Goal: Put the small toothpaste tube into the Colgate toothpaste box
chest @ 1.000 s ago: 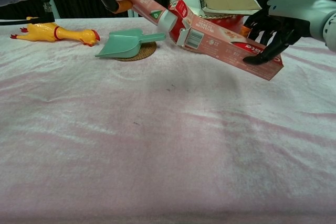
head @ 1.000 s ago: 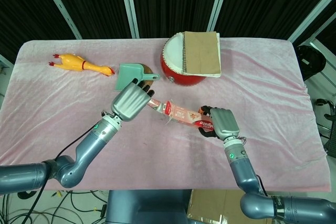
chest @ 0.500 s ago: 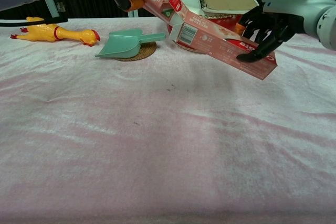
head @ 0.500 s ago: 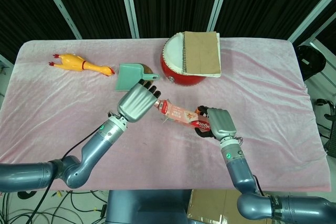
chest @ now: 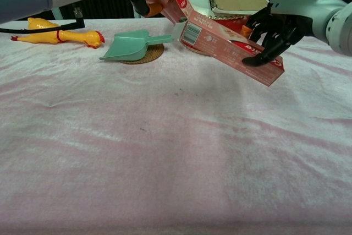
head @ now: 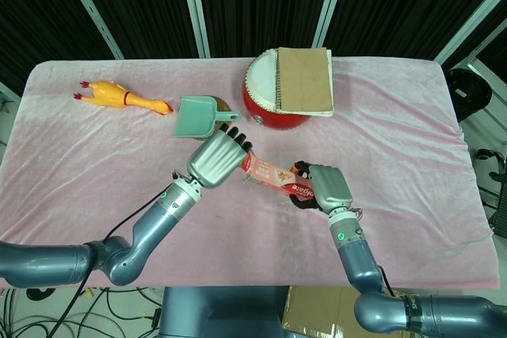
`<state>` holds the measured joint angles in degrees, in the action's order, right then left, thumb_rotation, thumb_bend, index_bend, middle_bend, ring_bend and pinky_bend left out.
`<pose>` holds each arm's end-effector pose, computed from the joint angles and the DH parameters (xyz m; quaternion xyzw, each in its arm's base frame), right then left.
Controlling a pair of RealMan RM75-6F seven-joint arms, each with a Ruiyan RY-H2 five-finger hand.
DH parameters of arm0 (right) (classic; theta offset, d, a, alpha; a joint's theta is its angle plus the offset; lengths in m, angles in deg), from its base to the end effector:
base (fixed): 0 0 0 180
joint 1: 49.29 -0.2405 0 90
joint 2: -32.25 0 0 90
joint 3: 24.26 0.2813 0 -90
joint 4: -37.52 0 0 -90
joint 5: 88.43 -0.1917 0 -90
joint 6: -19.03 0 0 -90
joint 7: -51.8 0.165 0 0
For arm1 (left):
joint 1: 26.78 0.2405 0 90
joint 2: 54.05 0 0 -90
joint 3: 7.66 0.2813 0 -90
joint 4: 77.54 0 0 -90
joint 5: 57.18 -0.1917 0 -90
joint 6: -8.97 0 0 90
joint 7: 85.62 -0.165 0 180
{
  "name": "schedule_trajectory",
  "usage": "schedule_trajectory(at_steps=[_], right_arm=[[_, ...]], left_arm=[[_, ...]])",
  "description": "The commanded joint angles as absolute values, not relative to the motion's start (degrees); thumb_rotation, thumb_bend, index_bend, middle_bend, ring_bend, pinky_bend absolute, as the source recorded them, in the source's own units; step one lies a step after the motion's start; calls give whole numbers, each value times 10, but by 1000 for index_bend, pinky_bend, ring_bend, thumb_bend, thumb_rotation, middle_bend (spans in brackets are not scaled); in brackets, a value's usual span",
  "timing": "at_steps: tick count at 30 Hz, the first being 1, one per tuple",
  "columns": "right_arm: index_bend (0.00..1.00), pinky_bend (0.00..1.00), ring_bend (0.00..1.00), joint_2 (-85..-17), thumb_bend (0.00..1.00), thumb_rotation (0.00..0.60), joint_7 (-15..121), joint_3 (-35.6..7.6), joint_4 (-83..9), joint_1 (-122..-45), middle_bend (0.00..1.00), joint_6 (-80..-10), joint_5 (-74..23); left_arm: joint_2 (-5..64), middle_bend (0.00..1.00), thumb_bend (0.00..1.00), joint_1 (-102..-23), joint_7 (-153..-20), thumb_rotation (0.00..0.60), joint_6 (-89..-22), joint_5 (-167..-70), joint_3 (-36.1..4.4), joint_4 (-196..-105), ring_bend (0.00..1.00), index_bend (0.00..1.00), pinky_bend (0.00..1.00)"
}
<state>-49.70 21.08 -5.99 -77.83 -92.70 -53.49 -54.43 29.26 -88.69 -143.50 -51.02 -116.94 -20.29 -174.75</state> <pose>-0.1201 -0.3468 0.0517 0.6045 -0.5455 0.3962 0.4244 -0.0019 0.3899 0.0320 -0.8147 -0.0211 -0.3536 0.4591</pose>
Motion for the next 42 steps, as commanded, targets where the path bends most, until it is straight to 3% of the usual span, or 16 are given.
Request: schedule_trajectory(at_steps=[1, 17, 30, 42], right_arm=[[527, 410, 411, -498, 379, 600, 214, -58, -781, -928, 467, -537, -547], [527, 410, 415, -527, 390, 600, 353, -7, -802, -898, 467, -550, -533], [527, 410, 415, -536, 390, 600, 448, 8, -789, -866, 468, -545, -504], [527, 410, 415, -534, 391, 600, 476, 22, -770, -855, 468, -546, -494]], left_arm=[[297, 460, 473, -894, -1441, 600, -509, -1175, -200, -1742, 382, 525, 482], [340, 324, 293, -958, -1472, 600, -500, -1211, -224, -1713, 265, 424, 356], [340, 135, 13, -971, -1413, 600, -523, -1234, -263, -1737, 115, 228, 203], [311, 49, 0, -970, -1335, 600, -544, -1270, -297, -1765, 53, 117, 130]])
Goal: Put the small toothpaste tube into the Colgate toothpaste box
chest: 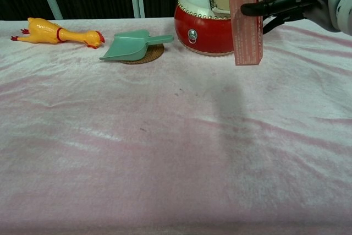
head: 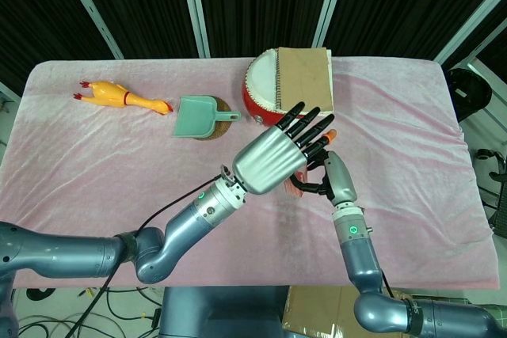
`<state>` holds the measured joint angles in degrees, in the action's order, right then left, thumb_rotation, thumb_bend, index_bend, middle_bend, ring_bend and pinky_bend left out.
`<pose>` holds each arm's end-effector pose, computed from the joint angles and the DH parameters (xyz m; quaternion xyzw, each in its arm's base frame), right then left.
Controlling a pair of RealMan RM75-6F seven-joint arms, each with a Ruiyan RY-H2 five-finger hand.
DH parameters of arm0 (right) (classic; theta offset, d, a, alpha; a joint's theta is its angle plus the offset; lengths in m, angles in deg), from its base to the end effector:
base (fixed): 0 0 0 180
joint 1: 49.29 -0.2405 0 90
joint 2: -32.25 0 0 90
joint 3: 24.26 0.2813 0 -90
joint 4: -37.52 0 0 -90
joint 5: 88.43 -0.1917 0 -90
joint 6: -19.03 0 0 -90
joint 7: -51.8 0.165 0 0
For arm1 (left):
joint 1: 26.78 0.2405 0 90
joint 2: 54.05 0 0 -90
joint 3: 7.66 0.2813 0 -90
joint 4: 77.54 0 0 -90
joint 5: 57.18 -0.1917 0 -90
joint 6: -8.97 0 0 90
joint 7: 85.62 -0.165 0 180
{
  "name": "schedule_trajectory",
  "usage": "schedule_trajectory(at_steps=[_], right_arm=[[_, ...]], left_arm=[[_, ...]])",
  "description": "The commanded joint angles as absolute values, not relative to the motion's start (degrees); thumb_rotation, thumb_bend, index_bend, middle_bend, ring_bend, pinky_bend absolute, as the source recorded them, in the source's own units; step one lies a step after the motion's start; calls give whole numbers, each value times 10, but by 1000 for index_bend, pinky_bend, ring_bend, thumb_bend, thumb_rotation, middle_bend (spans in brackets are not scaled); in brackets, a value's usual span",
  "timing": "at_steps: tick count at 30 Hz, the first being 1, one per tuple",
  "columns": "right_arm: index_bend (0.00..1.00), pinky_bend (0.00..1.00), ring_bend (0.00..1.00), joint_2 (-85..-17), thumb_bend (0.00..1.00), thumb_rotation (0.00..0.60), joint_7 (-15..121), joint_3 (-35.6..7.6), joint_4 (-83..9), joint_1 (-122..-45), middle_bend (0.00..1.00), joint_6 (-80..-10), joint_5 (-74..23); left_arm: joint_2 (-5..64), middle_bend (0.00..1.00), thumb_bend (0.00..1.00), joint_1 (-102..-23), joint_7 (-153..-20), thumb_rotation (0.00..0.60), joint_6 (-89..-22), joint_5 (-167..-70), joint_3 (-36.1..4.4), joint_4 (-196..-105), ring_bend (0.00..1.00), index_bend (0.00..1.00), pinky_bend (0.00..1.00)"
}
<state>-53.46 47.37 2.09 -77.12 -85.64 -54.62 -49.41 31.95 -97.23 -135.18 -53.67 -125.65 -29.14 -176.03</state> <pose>-0.1244 -0.3500 0.0673 0.3964 -0.6644 0.5460 0.3215 0.1104 0.3665 0.0579 -0.7571 0.0194 -0.5244 0.3892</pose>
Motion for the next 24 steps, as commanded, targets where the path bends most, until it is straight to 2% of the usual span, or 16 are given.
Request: schedule_trajectory(at_steps=[1, 6, 11, 19, 24], right_arm=[[527, 410, 415, -534, 391, 600, 478, 23, -769, -854, 468, -546, -494], [527, 410, 415, -532, 390, 600, 482, 26, -761, -850, 468, -547, -497], [527, 410, 415, -518, 390, 600, 466, 10, -751, -844, 468, -545, -486], [527, 409, 415, -503, 390, 600, 408, -63, -715, -829, 468, -539, -453], [527, 403, 413, -526, 391, 600, 362, -102, -668, -829, 465, -550, -430]], left_arm=[[309, 46, 0, -970, -1331, 600, -544, -1272, -298, -1766, 50, 114, 127], [293, 52, 0, -959, -1305, 600, -558, -1285, -302, -1789, 50, 113, 127], [244, 70, 0, -914, -1299, 600, -585, -1302, -275, -1847, 50, 115, 126], [133, 54, 0, -772, -1306, 600, -669, -1303, -179, -1954, 28, 119, 96], [94, 42, 0, -682, -1234, 600, -730, -1332, -125, -1964, 1, 117, 73]])
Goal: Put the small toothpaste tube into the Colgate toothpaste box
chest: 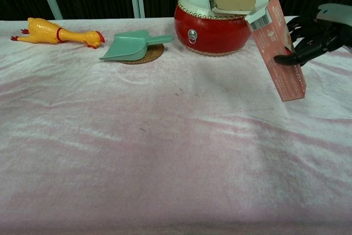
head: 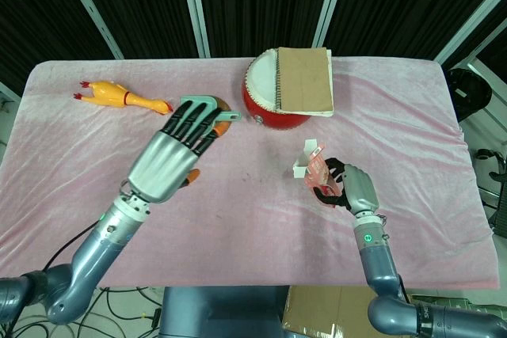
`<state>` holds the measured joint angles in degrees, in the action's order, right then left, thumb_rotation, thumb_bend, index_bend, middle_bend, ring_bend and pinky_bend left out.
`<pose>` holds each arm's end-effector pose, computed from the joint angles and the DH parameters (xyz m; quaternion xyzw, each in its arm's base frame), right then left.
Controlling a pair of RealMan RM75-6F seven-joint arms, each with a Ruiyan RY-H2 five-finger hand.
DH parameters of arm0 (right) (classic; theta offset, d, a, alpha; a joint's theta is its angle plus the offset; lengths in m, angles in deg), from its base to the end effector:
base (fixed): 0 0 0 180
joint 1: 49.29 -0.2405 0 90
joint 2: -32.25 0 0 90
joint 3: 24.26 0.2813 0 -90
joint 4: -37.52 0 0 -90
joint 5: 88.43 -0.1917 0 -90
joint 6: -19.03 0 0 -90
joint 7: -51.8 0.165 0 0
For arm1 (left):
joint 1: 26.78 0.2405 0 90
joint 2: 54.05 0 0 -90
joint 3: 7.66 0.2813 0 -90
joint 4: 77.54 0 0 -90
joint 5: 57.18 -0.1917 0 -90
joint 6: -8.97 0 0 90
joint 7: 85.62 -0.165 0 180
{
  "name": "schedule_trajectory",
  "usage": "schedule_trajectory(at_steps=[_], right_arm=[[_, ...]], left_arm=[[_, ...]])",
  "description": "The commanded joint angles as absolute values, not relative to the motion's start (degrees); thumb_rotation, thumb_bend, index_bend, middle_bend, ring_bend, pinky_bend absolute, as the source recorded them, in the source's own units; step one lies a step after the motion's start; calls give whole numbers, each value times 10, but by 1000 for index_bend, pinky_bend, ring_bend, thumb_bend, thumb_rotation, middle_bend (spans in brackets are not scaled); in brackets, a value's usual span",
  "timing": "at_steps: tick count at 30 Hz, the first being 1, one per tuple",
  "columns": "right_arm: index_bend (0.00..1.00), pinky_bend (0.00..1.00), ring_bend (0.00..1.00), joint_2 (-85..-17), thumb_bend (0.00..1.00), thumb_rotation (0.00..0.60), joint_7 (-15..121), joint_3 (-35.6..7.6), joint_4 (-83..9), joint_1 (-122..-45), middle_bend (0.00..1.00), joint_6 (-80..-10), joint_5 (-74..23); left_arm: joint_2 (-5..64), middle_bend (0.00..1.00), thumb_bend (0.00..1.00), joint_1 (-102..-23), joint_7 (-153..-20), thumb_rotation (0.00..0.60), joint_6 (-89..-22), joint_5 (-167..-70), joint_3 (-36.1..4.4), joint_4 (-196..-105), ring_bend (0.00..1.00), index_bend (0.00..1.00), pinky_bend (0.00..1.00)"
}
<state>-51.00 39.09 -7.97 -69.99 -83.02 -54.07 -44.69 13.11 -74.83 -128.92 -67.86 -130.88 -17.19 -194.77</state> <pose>-0.1852 -0.3383 0.0577 0.4964 -0.5992 0.4531 0.4350 -0.0434 0.3314 0.1440 -0.7346 -0.1048 -0.4737 0.4742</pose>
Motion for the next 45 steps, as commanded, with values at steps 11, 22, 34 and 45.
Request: schedule_trajectory(at_steps=[11, 22, 34, 45], right_arm=[[324, 244, 199, -584, 282, 600, 285, -123, -580, -832, 247, -566, -428], [0, 108, 0, -589, 167, 600, 248, -131, -603, -834, 0, -554, -427], [0, 108, 0, -438, 167, 600, 265, -230, -672, -750, 0, -625, -271], [0, 85, 0, -309, 157, 600, 397, -308, -612, -617, 0, -736, -154]], left_arm=[[60, 9, 0, -542, -1068, 600, -804, -1378, -51, -1896, 0, 106, 45], [62, 0, 0, -478, -1002, 600, -830, -1395, -40, -1867, 0, 87, 30], [72, 0, 0, -411, -997, 600, -847, -1399, -19, -1818, 0, 44, 3], [95, 0, 0, -349, -999, 600, -875, -1405, -9, -1753, 0, 0, 0]])
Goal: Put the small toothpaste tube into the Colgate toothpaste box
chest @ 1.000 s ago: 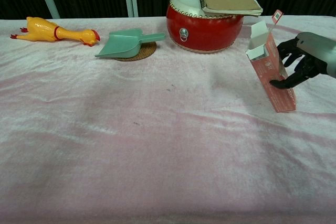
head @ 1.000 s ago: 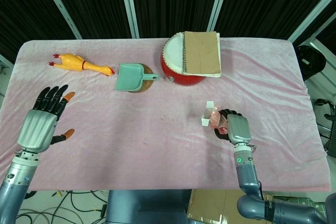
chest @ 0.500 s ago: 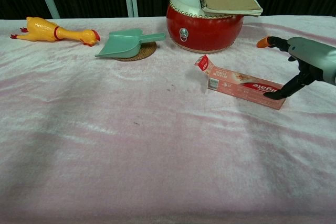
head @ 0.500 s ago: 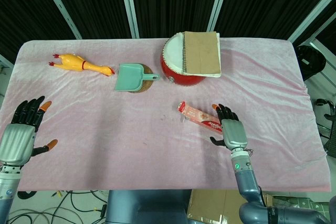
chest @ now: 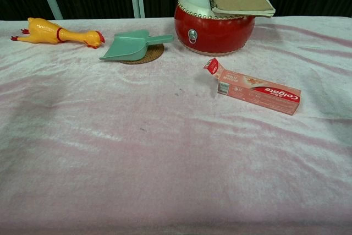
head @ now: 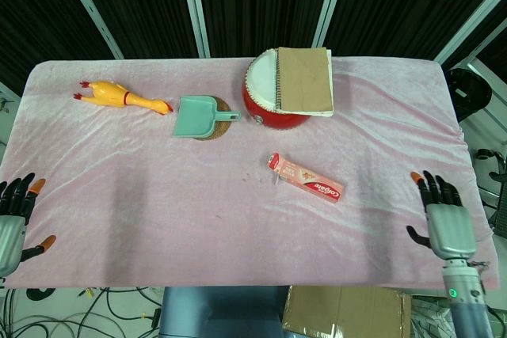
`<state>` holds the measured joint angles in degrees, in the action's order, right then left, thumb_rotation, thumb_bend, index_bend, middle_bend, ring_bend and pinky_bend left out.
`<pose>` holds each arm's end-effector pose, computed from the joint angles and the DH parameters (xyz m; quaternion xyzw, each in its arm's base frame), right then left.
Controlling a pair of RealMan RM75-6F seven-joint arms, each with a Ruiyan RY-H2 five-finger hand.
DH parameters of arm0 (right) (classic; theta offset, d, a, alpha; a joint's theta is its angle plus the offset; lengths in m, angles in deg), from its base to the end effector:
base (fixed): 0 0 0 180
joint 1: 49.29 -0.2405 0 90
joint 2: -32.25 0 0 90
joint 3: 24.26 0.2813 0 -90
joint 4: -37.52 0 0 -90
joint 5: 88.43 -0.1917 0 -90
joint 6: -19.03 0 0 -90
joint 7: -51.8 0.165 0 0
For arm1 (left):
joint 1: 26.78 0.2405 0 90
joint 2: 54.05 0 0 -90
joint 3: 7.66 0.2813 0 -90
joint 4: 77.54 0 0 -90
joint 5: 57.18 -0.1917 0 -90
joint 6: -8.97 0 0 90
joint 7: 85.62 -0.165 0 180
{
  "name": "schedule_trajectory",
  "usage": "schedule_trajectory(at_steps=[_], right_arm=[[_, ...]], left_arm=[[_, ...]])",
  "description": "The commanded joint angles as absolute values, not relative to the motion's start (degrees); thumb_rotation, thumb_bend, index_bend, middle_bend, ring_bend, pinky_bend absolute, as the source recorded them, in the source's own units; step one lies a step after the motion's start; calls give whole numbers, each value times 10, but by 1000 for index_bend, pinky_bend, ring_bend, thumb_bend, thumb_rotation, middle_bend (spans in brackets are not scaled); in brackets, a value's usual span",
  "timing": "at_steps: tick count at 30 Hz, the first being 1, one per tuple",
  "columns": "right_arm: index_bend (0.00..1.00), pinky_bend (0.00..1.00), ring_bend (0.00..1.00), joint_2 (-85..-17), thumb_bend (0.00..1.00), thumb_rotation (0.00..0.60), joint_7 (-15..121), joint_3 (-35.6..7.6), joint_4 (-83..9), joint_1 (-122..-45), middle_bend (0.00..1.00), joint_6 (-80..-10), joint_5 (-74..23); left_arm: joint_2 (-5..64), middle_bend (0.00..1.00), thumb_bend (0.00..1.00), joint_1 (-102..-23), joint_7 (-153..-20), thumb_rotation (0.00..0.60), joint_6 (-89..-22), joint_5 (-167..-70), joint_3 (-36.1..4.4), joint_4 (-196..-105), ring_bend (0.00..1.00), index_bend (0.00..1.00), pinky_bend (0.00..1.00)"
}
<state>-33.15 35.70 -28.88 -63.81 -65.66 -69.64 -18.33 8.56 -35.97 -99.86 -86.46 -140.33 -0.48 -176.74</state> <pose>-0.3067 -0.2342 0.1694 0.5997 -0.3832 0.3228 0.6239 -0.3055 0.1909 0.1919 -0.6199 -0.3276 -0.3454 0.6237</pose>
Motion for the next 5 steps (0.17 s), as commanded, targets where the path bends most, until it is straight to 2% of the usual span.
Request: schedule_trajectory(at_steps=[1, 5], right_arm=[[0, 85, 0, -305, 158, 600, 410, -307, -607, -606, 0, -746, -150], [0, 85, 0, -303, 158, 600, 434, -291, -599, -589, 0, -764, -143]], left_arm=[[100, 0, 0, -347, -995, 600, -876, -1403, -15, -1747, 0, 0, 0], [112, 0, 0, -346, -990, 600, -863, -1388, -30, -1735, 0, 0, 0]])
